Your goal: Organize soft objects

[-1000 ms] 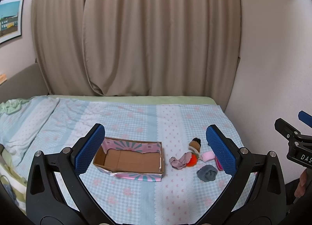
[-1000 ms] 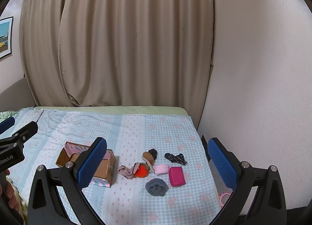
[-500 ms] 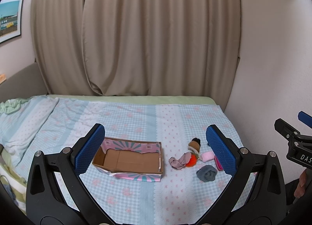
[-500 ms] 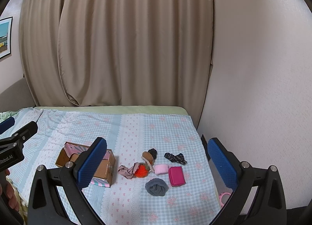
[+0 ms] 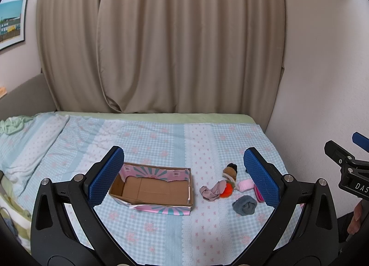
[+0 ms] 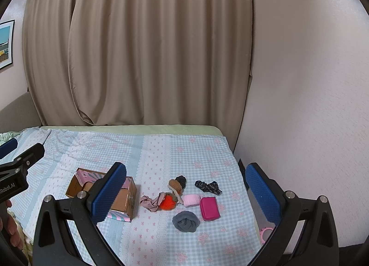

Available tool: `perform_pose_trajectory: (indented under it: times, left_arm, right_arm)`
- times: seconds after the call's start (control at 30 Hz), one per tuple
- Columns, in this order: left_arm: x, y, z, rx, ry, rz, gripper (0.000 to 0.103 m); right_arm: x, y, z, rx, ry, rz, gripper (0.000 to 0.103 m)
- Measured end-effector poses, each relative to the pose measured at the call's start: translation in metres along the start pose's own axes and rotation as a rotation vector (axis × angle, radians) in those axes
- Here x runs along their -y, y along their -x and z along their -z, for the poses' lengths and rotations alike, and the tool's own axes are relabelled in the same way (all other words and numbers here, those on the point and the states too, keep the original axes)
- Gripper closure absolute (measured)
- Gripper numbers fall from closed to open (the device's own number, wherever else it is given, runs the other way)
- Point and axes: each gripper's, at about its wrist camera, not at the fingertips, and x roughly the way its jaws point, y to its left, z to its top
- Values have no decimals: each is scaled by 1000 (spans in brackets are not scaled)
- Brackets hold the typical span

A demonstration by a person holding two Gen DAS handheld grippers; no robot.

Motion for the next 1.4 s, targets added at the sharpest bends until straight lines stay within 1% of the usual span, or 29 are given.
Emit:
perform_pose_trajectory:
  times: [0.2, 0.33, 0.4, 0.5, 0.63, 0.7, 0.73, 0.8, 0.93, 1.13, 1.23, 1.4]
  left_arm:
    - [1, -1, 0, 0, -1, 0, 0]
    - [3, -6, 1, -14, 2, 10, 0]
    - [6, -13, 2, -35, -2, 21, 0]
    - [12, -31, 9, -89, -4, 57, 0]
    - [30, -66, 29, -179, -18, 118, 0]
    - [40, -83, 39, -226, -20, 137, 0]
    - [49, -95, 47, -258, -15, 154, 1]
    - [62, -110, 59, -298, -11, 180, 1]
    - [106, -153, 98, -382, -30, 220, 1]
    - [163, -216, 158, -468, -52, 249, 1]
    - [184, -247, 186, -490, -79, 243, 1]
    - [209, -296, 225, -558, -115, 239, 1]
  right_arm:
    - [0, -2, -1, -1, -1, 3, 0]
    - [2, -7, -2, -9, -9, 20, 0]
    - [4, -11, 1, -22, -16, 32, 0]
    - [10, -20, 5, -53, -20, 53, 0]
    - [26, -43, 18, -103, -25, 75, 0]
    - [36, -59, 26, -132, -17, 91, 0]
    - [43, -67, 29, -142, -17, 84, 0]
    - [58, -89, 40, -173, -15, 67, 0]
    - [89, -139, 61, -239, -4, 30, 0]
    - [122, -219, 101, -361, 17, -37, 0]
    - [135, -260, 121, -432, 0, -83, 0]
    - [146, -322, 152, -533, -8, -141, 0]
